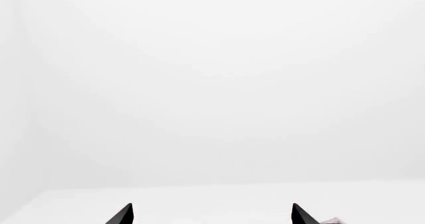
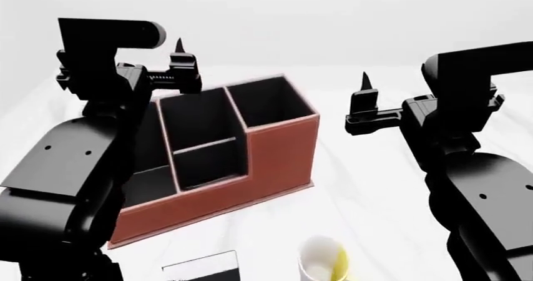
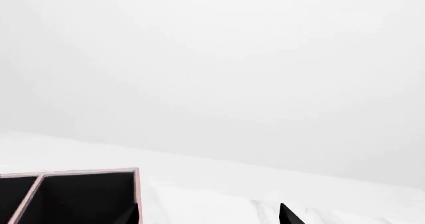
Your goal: Pick up the book and place it in the right compartment of the caddy.
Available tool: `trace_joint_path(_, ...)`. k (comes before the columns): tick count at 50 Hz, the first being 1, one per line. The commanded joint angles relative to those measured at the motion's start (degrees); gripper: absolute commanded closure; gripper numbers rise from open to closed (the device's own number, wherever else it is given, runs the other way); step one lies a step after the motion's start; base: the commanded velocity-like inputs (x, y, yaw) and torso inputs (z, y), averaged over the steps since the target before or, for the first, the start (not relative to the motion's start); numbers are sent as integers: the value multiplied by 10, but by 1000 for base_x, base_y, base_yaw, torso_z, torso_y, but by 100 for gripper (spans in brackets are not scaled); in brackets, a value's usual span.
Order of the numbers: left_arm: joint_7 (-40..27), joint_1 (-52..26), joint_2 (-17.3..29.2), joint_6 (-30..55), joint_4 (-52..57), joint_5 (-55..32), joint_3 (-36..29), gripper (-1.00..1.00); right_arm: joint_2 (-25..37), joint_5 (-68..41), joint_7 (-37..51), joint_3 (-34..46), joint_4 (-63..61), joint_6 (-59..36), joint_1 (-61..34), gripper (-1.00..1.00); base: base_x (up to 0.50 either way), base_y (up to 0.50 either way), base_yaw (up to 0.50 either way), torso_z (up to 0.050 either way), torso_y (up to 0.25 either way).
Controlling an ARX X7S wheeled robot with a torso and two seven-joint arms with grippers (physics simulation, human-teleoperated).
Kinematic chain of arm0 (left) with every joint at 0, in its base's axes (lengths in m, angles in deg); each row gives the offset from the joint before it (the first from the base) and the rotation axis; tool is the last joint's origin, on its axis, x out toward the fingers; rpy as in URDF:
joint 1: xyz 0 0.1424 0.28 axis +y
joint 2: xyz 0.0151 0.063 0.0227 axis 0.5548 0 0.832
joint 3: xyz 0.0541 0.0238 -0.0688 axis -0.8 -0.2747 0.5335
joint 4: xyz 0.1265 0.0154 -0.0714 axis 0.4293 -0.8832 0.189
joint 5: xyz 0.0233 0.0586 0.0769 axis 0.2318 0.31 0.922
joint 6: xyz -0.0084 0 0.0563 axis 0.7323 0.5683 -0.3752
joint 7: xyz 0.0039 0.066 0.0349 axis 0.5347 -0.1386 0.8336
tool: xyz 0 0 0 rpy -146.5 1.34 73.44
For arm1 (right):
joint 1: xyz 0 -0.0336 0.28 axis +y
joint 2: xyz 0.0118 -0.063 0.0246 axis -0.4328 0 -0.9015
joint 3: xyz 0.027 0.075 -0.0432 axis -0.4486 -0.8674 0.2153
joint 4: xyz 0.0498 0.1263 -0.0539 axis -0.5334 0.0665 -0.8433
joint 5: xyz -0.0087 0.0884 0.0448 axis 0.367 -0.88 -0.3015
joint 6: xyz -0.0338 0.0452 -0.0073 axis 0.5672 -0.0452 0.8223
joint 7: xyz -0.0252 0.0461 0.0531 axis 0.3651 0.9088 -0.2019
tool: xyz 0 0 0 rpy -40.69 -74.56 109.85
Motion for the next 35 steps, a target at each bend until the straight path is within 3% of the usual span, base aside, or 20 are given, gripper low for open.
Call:
trace_joint_path(1, -3, -3, 3, 1, 0, -4, 1, -100, 0, -5, 1, 1, 1, 0, -3, -100, 500, 105, 0, 0, 0)
trace_joint_path(20, -8, -3, 6, 2, 3, -13, 1, -100, -3, -15, -1, -4, 8, 0, -1, -100, 500, 46, 0, 0, 2)
trace_joint_path(30, -11, -3, 7, 2, 3, -16, 0, -100, -3, -10, 9, -1, 12, 3, -3, -100, 0, 0, 0, 0, 1)
trace_joint_path(35, -12, -3, 8, 5, 7, -19, -1, -100, -8, -37, 1, -9, 3, -80, -33, -100, 0, 0, 0, 0, 0)
